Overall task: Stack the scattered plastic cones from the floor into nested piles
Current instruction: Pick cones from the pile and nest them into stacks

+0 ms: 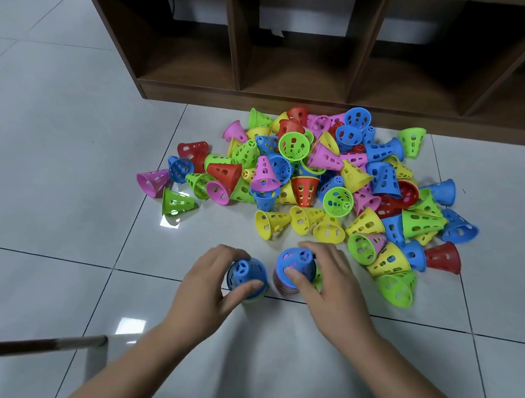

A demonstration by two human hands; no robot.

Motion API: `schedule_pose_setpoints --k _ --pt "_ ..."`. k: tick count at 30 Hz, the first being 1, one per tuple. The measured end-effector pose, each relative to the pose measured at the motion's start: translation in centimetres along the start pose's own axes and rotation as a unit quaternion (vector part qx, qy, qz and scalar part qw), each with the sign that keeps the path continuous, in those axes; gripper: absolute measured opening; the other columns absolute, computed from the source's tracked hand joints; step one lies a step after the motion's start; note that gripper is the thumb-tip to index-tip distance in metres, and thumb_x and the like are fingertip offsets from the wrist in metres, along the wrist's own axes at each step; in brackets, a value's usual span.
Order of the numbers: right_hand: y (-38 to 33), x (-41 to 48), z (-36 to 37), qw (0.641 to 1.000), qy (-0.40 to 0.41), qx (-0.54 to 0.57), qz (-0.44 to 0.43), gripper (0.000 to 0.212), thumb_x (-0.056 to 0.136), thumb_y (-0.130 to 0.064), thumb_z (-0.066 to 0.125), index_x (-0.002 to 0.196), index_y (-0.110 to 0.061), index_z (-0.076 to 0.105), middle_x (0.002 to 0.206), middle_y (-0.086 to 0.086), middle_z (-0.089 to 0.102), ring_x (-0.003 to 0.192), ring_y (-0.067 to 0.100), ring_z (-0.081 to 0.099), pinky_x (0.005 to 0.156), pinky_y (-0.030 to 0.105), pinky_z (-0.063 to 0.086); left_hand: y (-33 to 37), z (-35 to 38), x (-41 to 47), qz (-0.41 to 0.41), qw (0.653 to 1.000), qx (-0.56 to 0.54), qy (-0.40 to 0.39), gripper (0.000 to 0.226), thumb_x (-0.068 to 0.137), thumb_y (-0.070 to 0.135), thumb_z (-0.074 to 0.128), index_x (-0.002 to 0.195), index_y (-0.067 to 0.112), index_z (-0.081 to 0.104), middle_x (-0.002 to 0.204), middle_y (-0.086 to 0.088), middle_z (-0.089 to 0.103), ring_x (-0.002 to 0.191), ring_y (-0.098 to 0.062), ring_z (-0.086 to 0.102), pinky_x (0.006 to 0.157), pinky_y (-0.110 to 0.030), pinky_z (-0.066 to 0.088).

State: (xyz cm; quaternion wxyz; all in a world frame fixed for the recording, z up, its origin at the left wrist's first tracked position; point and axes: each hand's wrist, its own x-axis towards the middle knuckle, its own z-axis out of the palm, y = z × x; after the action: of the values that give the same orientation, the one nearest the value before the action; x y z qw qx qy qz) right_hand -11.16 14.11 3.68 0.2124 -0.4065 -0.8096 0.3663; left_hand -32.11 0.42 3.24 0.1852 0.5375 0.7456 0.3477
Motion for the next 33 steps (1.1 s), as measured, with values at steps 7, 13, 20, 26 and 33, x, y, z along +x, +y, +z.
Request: schedule_pose_setpoints --k 7,13,20,26,33 --pt "1.7 -0.3 0.4 1.0 -0.023 -0.021 0.006 0.046 0.098 -0.049 0.07 0.138 -0.033 0.058 0.133 -0.024 0.058 0.123 0.003 0.051 0.101 0.021 0.043 -0.7 0.8 0.1 0.002 1.0 -0.006 -0.013 0.044 0.092 0.066 0.071 0.124 0.038 0.061 0.12 0.024 0.061 0.113 -0.005 0.061 0.093 -0.025 0.051" --pt "4.8 -1.1 -0.3 0.999 0.025 -0.008 0.025 0.041 0.108 -0.048 0.048 0.139 -0.025 0.062 0.134 -0.016 0.058 0.131 0.007 0.054 0.107 0.03 0.045 -3.3 -1.2 1.8 -0.03 0.999 -0.045 0.002 0.051 0.107 0.065 0.036 0.127 0.029 0.066 0.126 0.02 0.065 0.118 -0.008 0.063 0.096 -0.029 0.05" --pt "9.5 -1.5 0.8 0.992 -0.012 -0.116 0.056 0.04 0.102 -0.038 0.063 0.141 -0.03 0.06 0.133 -0.015 0.051 0.131 0.013 0.05 0.103 0.042 0.052 -7.2 -1.1 6.8 -0.046 0.998 0.053 0.006 0.026 0.107 0.041 0.06 0.131 0.033 0.062 0.128 0.019 0.063 0.116 -0.003 0.062 0.096 -0.04 0.055" --pt "10.4 -2.0 1.8 0.992 -0.048 -0.092 0.076 0.039 0.102 -0.045 0.055 0.141 -0.036 0.058 0.135 -0.013 0.047 0.128 0.016 0.054 0.101 0.045 0.054 -5.3 0.7 12.1 0.11 0.98 0.121 -0.11 0.05 0.108 0.033 0.059 0.157 0.035 0.048 0.158 0.006 0.049 0.139 -0.021 0.049 0.11 -0.036 0.041" --pt "10.5 -2.3 2.3 0.99 -0.029 -0.095 0.101 0.033 0.099 -0.041 0.068 0.129 -0.029 0.061 0.128 -0.008 0.048 0.108 0.02 0.062 0.089 0.045 0.057 -6.0 2.9 14.2 0.154 0.943 0.219 -0.196 0.045 0.106 0.044 0.056 0.149 0.034 0.058 0.154 -0.002 0.054 0.135 -0.032 0.052 0.103 -0.052 0.051"
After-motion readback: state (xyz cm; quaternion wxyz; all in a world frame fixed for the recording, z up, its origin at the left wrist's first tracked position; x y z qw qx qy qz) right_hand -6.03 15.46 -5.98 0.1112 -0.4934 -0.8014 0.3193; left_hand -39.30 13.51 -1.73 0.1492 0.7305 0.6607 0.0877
